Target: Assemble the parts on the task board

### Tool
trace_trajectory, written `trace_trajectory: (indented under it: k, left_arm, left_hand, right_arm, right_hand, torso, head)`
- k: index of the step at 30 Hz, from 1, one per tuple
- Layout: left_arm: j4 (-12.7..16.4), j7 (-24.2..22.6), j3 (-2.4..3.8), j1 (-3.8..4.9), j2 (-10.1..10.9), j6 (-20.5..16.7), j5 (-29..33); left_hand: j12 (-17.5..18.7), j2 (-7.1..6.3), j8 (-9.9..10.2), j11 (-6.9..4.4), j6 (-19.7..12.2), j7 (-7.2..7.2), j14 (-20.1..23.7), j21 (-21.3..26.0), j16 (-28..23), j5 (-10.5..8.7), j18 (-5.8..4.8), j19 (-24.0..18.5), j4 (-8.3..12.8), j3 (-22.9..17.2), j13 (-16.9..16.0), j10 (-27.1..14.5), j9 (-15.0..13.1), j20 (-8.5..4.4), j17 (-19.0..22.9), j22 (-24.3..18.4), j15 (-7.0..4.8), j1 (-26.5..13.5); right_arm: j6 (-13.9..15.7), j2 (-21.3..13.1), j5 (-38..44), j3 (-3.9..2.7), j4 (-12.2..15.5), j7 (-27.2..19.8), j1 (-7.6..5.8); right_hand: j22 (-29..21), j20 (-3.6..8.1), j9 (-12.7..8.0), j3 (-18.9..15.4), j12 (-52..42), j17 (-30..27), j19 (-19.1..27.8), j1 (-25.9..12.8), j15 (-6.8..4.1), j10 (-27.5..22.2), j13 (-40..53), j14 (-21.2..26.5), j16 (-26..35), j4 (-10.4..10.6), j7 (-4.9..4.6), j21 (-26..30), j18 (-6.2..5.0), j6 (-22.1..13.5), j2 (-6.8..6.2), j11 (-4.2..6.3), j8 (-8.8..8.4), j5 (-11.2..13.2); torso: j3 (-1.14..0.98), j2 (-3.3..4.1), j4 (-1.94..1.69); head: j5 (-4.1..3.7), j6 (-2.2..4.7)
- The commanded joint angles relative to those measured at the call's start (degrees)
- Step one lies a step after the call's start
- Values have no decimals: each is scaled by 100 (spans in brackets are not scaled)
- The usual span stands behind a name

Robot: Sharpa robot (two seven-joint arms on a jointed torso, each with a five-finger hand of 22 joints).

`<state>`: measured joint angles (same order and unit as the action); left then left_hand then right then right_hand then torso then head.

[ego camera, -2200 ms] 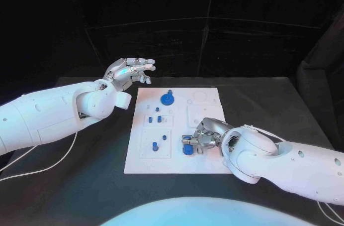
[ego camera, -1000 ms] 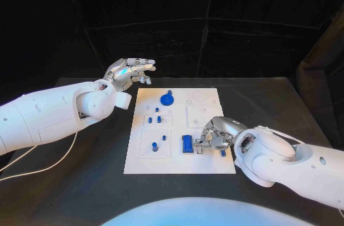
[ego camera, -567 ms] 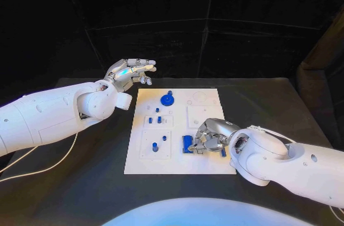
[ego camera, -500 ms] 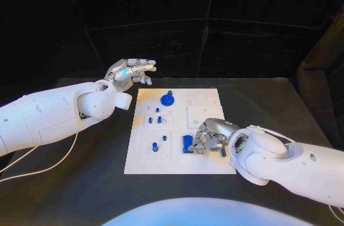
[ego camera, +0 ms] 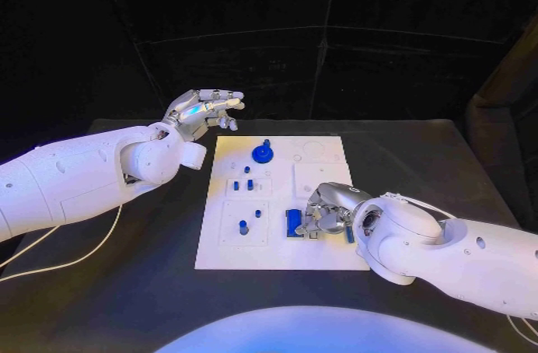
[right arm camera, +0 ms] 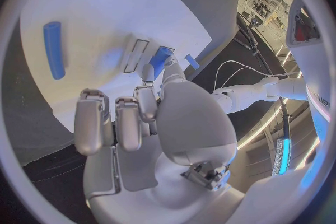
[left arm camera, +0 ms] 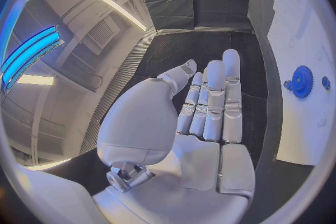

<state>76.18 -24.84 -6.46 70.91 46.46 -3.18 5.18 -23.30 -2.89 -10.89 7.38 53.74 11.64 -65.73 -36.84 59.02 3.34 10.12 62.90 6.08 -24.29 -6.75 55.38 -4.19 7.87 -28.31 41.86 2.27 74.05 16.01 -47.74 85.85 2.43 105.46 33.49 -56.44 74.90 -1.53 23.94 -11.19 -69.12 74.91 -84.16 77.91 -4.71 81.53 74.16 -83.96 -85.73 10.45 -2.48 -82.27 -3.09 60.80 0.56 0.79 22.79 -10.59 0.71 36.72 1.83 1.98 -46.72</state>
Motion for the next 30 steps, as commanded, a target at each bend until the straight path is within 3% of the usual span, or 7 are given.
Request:
trace_trajectory:
  k: [1, 8, 13, 17, 23, 27, 30]
  left_arm:
    - [6, -15, 5, 9, 6, 67, -15]
    - [11, -16, 5, 9, 13, 66, -15]
    - [13, -15, 5, 9, 22, 67, -15]
    - [15, -13, 5, 9, 29, 70, -15]
    - [28, 1, 4, 9, 47, 80, -15]
    - [31, 4, 4, 9, 59, 80, -36]
    - [25, 1, 4, 9, 60, 88, -92]
  left_hand:
    - [-30, 37, -33, -10, -54, 0, 49, 25, 30, 15, 40, -23, -5, 32, -9, -36, -8, 19, 6, -7, 8, 2]
    - [-30, 37, -33, -10, -54, 0, 49, 25, 30, 15, 40, -23, -5, 32, -9, -36, -8, 19, 6, -7, 8, 2]
    - [-30, 37, -33, -10, -54, 0, 49, 25, 30, 15, 40, -23, -5, 32, -9, -36, -8, 19, 6, -7, 8, 2]
    - [-30, 37, -33, -10, -54, 0, 49, 25, 30, 15, 40, -23, -5, 32, -9, -36, -8, 19, 6, -7, 8, 2]
    - [-30, 37, -33, -10, -54, 0, 49, 25, 30, 15, 40, -23, -5, 32, -9, -36, -8, 19, 6, -7, 8, 2]
    - [-30, 37, -33, -10, -54, 0, 49, 25, 30, 15, 40, -23, -5, 32, -9, -36, -8, 19, 6, -7, 8, 2]
    - [-30, 37, -33, -10, -54, 0, 49, 25, 30, 15, 40, -23, -5, 32, -9, -36, -8, 19, 6, -7, 8, 2]
  right_arm:
    - [-49, 22, 220, -1, -9, 95, -7]
    - [225, 41, 322, 0, -55, 209, -7]
    - [415, -16, 289, 0, -16, 130, -6]
    - [544, -206, 179, -1, 107, 10, -6]
    - [380, -721, 93, 0, 237, 100, -9]
    - [335, -1083, 108, 2, 310, 203, -8]
    - [283, -1256, 293, 3, 355, 342, -7]
  right_hand:
    - [203, 42, 18, -1, 6, 728, -98, 95, -60, 52, -9, -443, -13, -48, 7, -27, 29, 34, 48, 97, 43, -7]
    - [212, 61, 65, -19, -12, 734, -102, 49, -76, 73, 11, -444, -14, -26, 23, -31, 32, 34, 124, 113, 110, -41]
    - [187, 68, 85, -96, 53, 720, -93, -52, -74, 53, -27, -441, -3, 23, 2, -14, 27, -59, 111, 102, 115, -76]
    - [165, 41, 44, -212, 112, 718, -82, -206, -27, 23, -55, -441, 1, 121, -85, 2, 25, -285, 91, 34, -7, -235]
    - [172, -21, -77, -239, 173, 723, -82, -165, 37, 2, -81, -442, 2, 153, -172, 1, 26, -427, 205, -39, -257, -348]
    - [190, -61, -198, -263, 189, 730, -88, -98, 79, 0, -80, -443, 1, 143, -232, -8, 29, -485, 243, -89, -462, -391]
    - [184, -76, -234, -306, 207, 726, -85, -109, 86, -4, -87, -442, 4, 159, -224, -3, 26, -384, 238, -89, -497, -431]
  torso:
    - [1, 1, 9]
    - [-1, -2, 7]
    - [-1, -4, 5]
    - [-3, -3, 8]
    - [14, -10, 10]
    - [3, -7, 35]
    - [5, -14, 67]
  head:
    - [2, -12]
    - [-7, -10]
    - [-8, -5]
    - [-10, -1]
    - [-79, 3]
    - [-101, 6]
    - [-107, 17]
